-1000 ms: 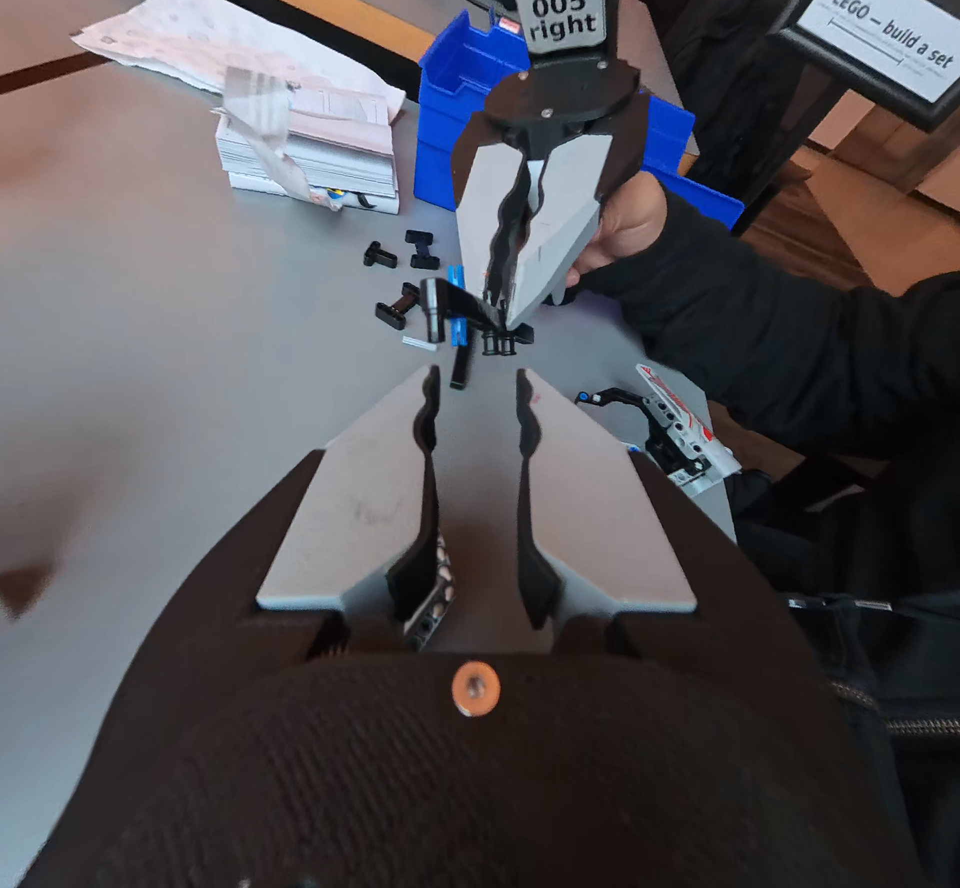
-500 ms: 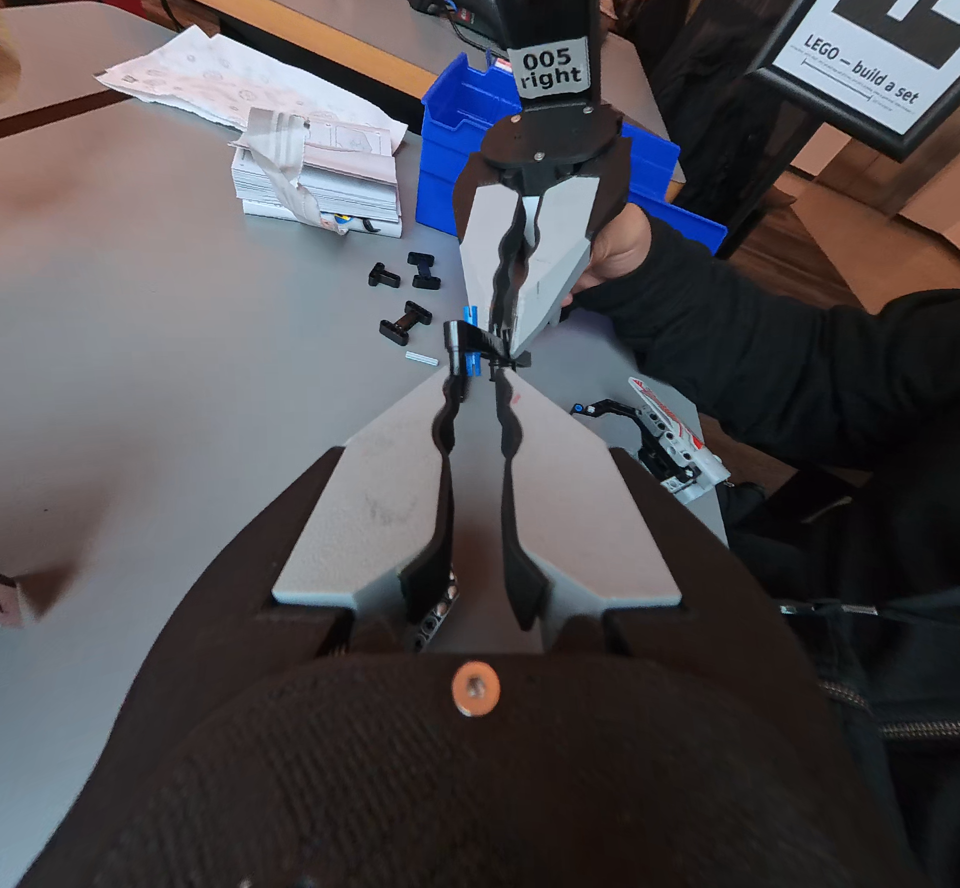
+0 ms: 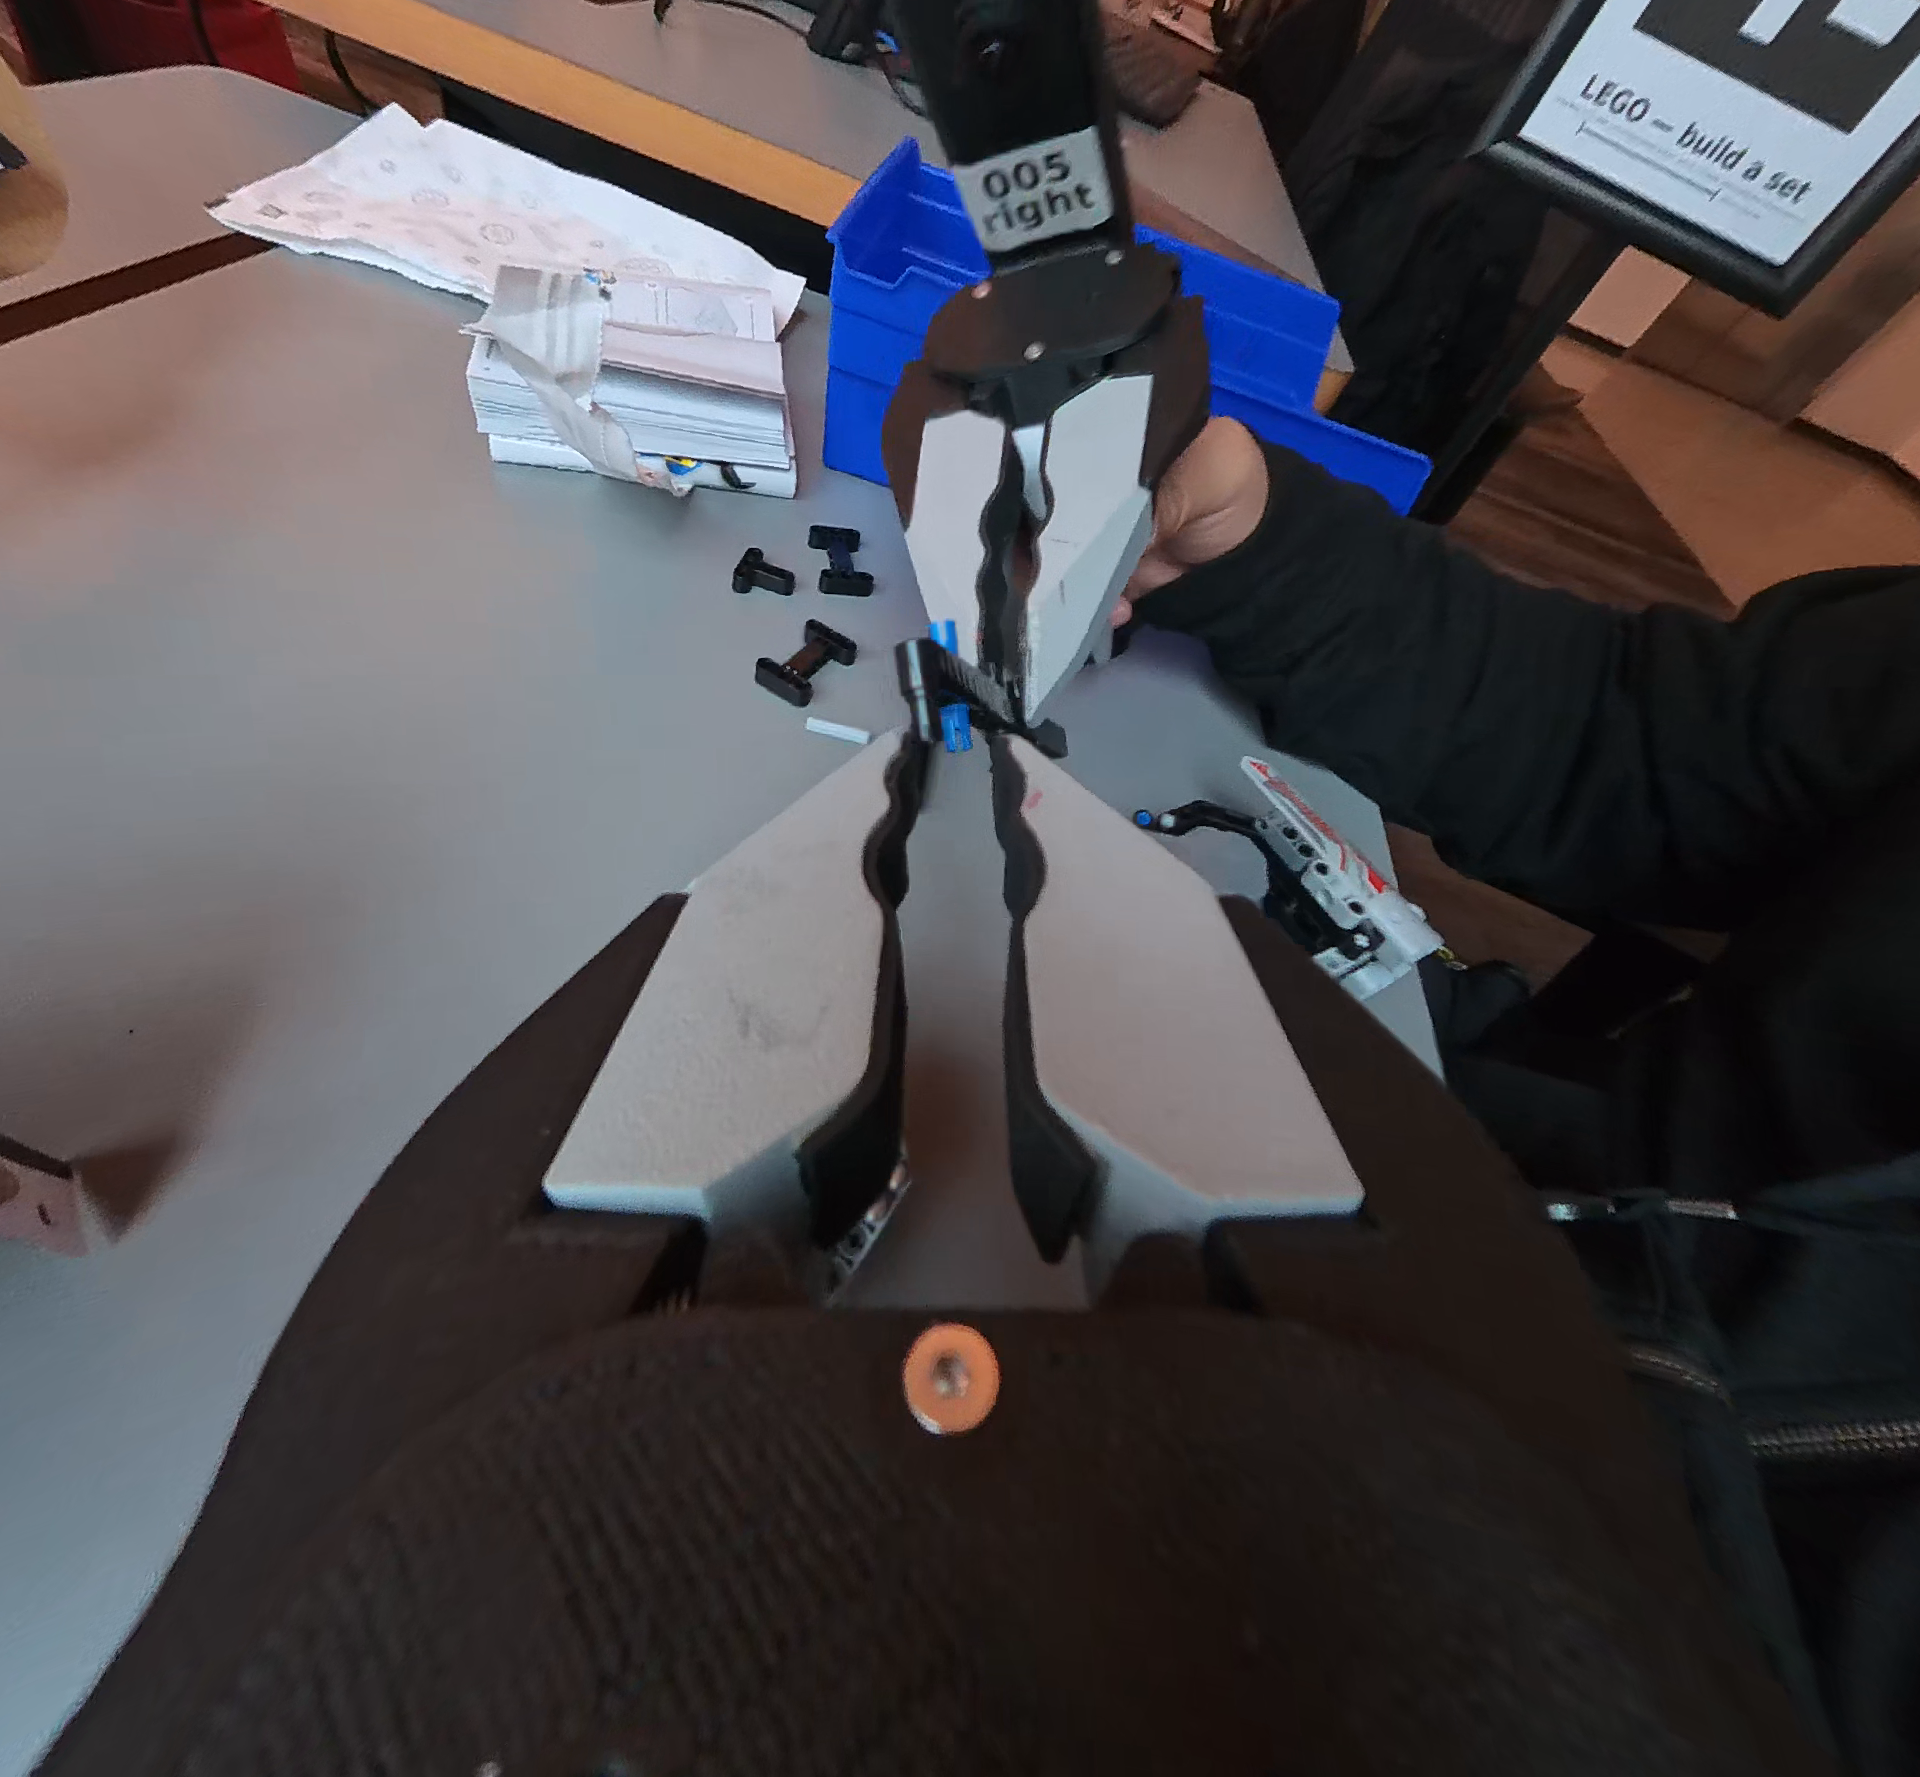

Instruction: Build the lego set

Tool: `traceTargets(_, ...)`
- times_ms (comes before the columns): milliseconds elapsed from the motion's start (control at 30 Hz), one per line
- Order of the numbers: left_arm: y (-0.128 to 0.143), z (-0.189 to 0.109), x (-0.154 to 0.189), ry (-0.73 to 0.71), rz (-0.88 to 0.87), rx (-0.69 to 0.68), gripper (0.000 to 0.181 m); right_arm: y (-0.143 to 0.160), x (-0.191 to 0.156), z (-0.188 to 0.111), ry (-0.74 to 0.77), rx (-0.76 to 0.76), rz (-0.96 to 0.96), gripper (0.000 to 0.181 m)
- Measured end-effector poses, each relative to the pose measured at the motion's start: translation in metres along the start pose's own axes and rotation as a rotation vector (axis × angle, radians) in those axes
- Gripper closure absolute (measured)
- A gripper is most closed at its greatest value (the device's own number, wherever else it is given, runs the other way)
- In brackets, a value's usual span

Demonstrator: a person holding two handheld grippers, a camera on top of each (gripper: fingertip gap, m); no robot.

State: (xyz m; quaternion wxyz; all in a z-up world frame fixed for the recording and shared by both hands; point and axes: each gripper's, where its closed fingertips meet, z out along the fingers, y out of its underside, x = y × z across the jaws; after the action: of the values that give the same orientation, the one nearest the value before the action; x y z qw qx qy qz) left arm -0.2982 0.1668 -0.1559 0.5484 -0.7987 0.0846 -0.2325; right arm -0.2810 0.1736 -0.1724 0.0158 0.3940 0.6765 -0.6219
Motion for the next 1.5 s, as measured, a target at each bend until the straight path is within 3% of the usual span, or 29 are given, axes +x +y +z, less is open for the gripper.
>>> traceTargets(100,-0.001,0.000,0.000,0.003,-0.025,0.007,0.174,0.001,-0.001,0.001,-0.027,-0.002,0.028,0.178)
traceTargets(233,0.003,0.003,-0.002,-0.011,-0.053,0.005,0.179,0.005,0.012,0.005,0.101,-0.037,-0.035,0.176)
traceTargets(333,-0.001,0.005,0.002,0.006,-0.061,0.035,0.179,-0.014,0.003,0.010,0.111,0.046,-0.113,0.160)
traceTargets(433,-0.002,0.007,0.005,0.010,-0.057,0.040,0.179,-0.022,-0.001,0.015,0.150,0.075,-0.206,0.167)
traceTargets(633,0.001,0.009,0.010,0.061,-0.085,0.018,0.178,-0.012,-0.005,0.017,0.128,0.019,-0.209,0.177)
traceTargets(700,0.005,0.007,0.004,0.019,-0.059,-0.020,0.169,-0.011,-0.004,0.015,0.135,0.005,-0.210,0.178)
traceTargets(933,0.018,0.000,0.002,-0.053,0.080,-0.178,0.161,0.002,-0.001,0.015,0.227,-0.164,-0.254,0.179)
traceTargets(1167,0.030,0.004,0.008,-0.072,0.232,-0.256,0.176,0.023,0.004,0.025,0.316,-0.366,-0.346,0.178)
traceTargets(1267,0.028,0.005,0.005,-0.107,0.265,-0.242,0.177,0.019,0.006,0.023,0.332,-0.333,-0.379,0.178)
traceTargets(1400,0.014,0.005,0.008,-0.046,0.147,-0.115,0.178,0.001,-0.001,0.023,0.298,-0.186,-0.406,0.168)
traceTargets(1500,0.014,0.006,0.009,-0.019,0.114,-0.099,0.178,-0.003,-0.001,0.021,0.280,-0.147,-0.388,0.177)
